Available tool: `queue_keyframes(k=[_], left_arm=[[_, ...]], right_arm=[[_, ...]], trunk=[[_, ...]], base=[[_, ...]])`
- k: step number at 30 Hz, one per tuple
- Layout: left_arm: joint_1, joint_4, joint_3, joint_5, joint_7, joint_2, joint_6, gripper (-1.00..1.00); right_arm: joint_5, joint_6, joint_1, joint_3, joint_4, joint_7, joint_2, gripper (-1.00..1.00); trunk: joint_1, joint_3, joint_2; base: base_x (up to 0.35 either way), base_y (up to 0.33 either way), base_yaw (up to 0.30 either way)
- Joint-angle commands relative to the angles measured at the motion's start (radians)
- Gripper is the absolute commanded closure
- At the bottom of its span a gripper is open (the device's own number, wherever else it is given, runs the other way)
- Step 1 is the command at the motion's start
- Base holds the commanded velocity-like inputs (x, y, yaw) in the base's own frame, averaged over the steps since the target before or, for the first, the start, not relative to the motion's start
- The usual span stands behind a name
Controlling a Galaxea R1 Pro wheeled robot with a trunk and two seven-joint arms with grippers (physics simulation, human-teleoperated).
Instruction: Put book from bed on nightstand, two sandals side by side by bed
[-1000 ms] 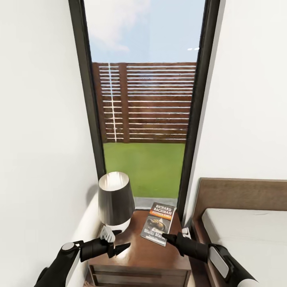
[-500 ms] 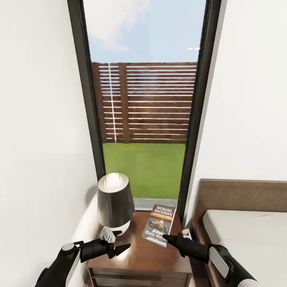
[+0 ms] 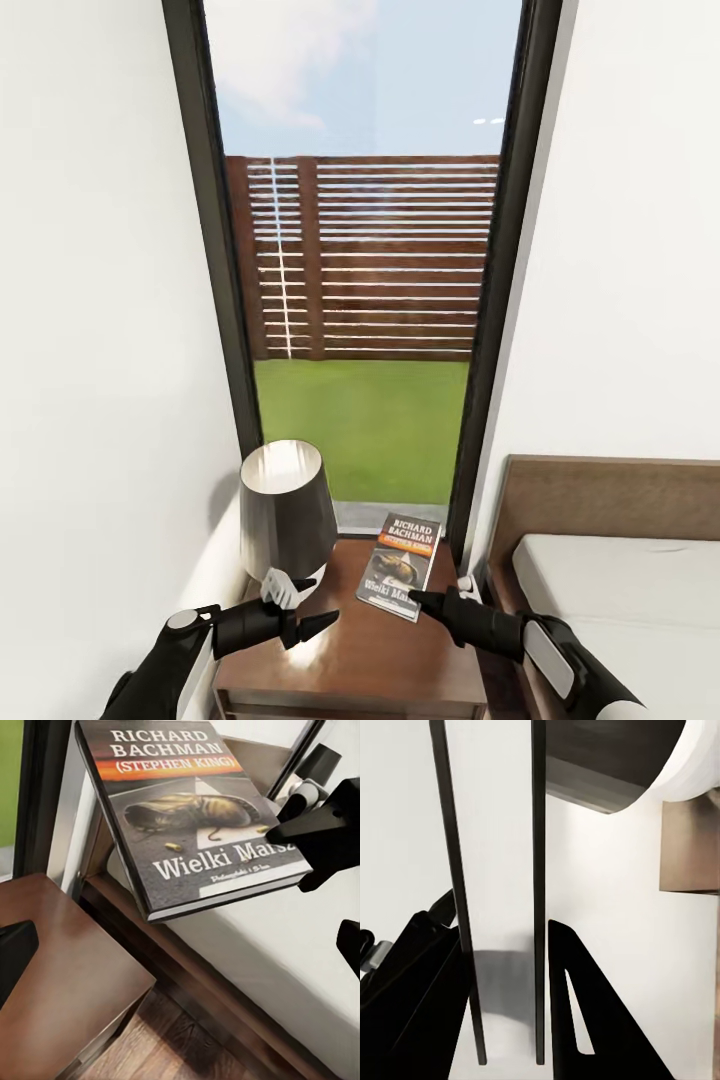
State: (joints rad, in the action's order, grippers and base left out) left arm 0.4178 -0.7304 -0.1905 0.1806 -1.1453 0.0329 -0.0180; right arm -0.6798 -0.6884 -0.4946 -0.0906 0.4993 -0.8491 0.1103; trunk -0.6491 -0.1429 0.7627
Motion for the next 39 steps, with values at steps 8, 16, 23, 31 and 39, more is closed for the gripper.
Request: queue_keyframes(k=[8, 16, 23, 31, 39], left_arm=[[0.001, -0.001, -0.007, 0.01, -0.012, 0.002, -0.002, -1.0], [0.001, -0.001, -0.007, 0.01, -0.013, 0.005, -0.003, -1.0], [0.001, -0.001, -0.007, 0.01, -0.013, 0.01, -0.003, -1.0], [0.001, 0.001, -0.007, 0.009, -0.009, 0.01, -0.005, -1.0], [0.001, 0.04, -0.008, 0.004, 0.027, 0.009, -0.004, -1.0]], right_arm=[[-0.009, -0.003, -0.001, -0.005, -0.001, 0.056, -0.002, 1.0], [-0.009, -0.002, -0.001, -0.005, -0.001, 0.061, -0.004, 1.0], [-0.009, -0.002, -0.001, -0.005, -0.001, 0.061, -0.004, 1.0], [-0.009, -0.002, -0.001, -0.005, -0.001, 0.061, -0.003, 1.0], [-0.009, -0.003, -0.001, -0.005, -0.001, 0.061, -0.003, 1.0]], trunk=[[0.0, -0.002, 0.001], [0.0, -0.002, 0.001], [0.0, -0.002, 0.001], [0.0, -0.002, 0.001], [0.0, -0.002, 0.001]], base=[[0.003, 0.0, 0.0], [0.156, 0.0, 0.0], [0.018, 0.0, 0.0], [0.001, 0.0, 0.0], [0.0, 0.0, 0.0]])
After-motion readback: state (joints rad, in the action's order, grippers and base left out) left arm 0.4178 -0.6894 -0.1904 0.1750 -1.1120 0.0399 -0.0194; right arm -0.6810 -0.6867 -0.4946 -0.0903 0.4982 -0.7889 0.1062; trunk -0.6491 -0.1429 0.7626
